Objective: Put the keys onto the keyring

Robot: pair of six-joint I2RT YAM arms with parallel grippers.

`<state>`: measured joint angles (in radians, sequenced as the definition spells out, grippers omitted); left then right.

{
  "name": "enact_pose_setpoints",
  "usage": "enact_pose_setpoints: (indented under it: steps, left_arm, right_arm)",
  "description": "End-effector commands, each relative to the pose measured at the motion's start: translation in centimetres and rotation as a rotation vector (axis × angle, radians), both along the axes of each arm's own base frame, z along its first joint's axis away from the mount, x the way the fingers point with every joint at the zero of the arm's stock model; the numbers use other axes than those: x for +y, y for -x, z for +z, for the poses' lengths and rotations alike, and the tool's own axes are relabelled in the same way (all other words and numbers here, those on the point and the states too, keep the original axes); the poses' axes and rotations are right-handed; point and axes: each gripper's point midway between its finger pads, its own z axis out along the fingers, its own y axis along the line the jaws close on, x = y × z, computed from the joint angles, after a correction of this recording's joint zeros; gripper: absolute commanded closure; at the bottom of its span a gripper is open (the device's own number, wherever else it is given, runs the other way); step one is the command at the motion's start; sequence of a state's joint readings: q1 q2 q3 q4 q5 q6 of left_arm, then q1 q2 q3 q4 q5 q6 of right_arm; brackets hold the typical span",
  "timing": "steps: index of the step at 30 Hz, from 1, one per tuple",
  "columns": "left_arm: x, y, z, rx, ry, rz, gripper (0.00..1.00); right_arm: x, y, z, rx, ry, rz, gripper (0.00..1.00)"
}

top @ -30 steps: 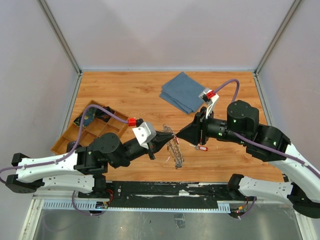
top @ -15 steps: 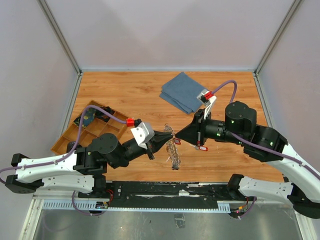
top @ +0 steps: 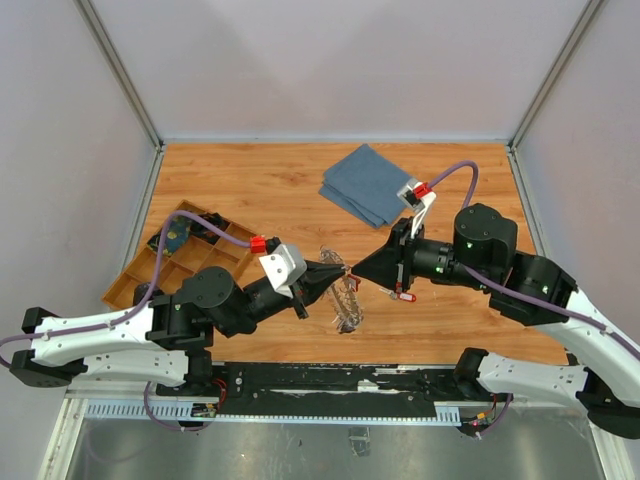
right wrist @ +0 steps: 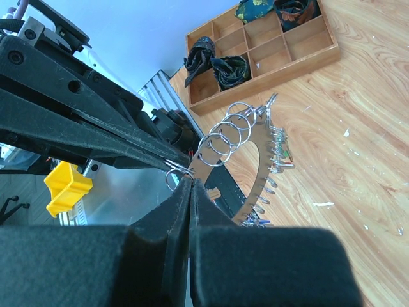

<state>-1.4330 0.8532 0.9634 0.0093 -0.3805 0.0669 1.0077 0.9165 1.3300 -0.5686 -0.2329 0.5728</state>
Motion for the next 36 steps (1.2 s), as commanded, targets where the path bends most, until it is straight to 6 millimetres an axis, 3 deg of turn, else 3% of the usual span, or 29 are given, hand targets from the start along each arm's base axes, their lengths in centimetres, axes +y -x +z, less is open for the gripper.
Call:
enact_pose_setpoints:
  steps: [1,9,14,17,21,24,30,36]
  left_arm:
    - [0.6,0.2,2.5,-0.014,0.104,-0.002,1.00]
    - [0.5,0.4,2.7,-0.019,0.110,-0.011,0.99]
    - [0.5,0.4,2.8,-0.021,0.111,-0.016,1.00]
    - [0.3,0.5,2.7,-0.022,0.108,-0.020,0.99]
    - [0.3,0.5,2.6,-0.022,0.106,-0.021,1.00]
    - [0.4,0.4,2.6,-0.022,0.106,-0.016,0.99]
    - [0.4,0.4,2.7,-0.022,0.110,-0.014,1.00]
    - [0.5,0.6,3.1,-0.027,0.119,-0.023,1.00]
  right_arm:
    - [-0.6,-0.4,0.0,-0.008,0.008,-0.035,0.99]
    - [-1.0,-0.8,-1.6,-0.004,0.087,-0.052,0.99]
    - [-0.9,-0.8,-1.7,-0.011,0.090,-0.040,0.99]
    - [-1.9,-1.4,-1.0,-0.049,0.082,-0.097,0.99]
    - [-3.7,-2.2,0.6,-0.110,0.035,-0.186,0.78]
    - [-3.9,-1.9,1.8,-0.139,-0.037,-0.184,0.65]
    - [-1.6,0.5,2.5,-0.160,-0.094,0.008,0.55]
    - [-1.1,1.0,1.4,-0.171,-0.044,0.074,0.56]
